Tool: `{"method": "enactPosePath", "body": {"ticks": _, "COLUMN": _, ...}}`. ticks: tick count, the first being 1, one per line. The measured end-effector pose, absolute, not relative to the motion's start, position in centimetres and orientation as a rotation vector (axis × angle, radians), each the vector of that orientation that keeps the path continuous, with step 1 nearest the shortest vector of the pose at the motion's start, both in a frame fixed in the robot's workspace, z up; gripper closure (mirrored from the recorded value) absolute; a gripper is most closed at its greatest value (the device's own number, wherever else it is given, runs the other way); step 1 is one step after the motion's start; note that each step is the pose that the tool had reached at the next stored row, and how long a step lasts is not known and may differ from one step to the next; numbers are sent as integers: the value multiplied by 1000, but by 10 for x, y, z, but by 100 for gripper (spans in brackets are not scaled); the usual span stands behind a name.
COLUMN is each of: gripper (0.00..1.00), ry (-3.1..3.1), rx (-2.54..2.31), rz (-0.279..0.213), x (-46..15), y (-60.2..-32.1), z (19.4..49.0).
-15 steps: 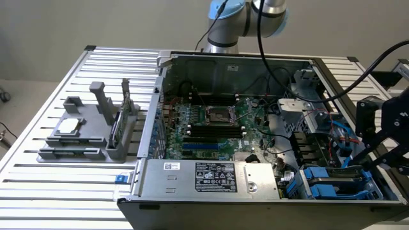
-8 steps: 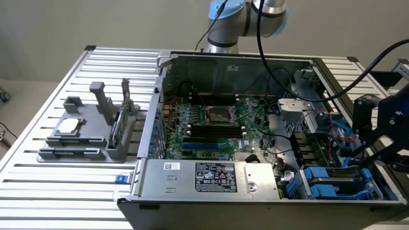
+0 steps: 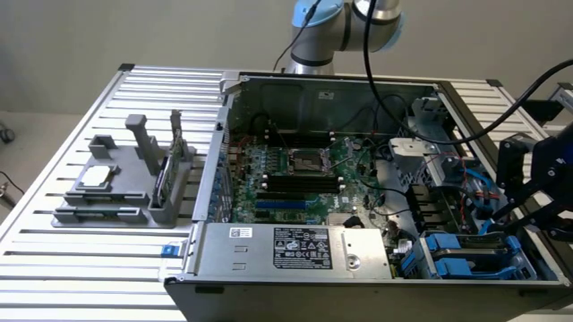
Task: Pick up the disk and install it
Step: 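Insert the first disk wire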
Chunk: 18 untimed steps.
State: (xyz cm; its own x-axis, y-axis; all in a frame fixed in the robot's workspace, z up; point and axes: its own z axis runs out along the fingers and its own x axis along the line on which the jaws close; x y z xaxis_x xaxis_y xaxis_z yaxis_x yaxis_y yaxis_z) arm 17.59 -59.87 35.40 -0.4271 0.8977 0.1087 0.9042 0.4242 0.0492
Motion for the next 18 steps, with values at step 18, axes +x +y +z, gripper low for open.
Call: {"method": "enactPosePath", "body": {"ticks": 18, "gripper": 75, "ry": -2566, "rx": -1691, "rz": -154, "x": 180, "y": -601, "z": 344}}
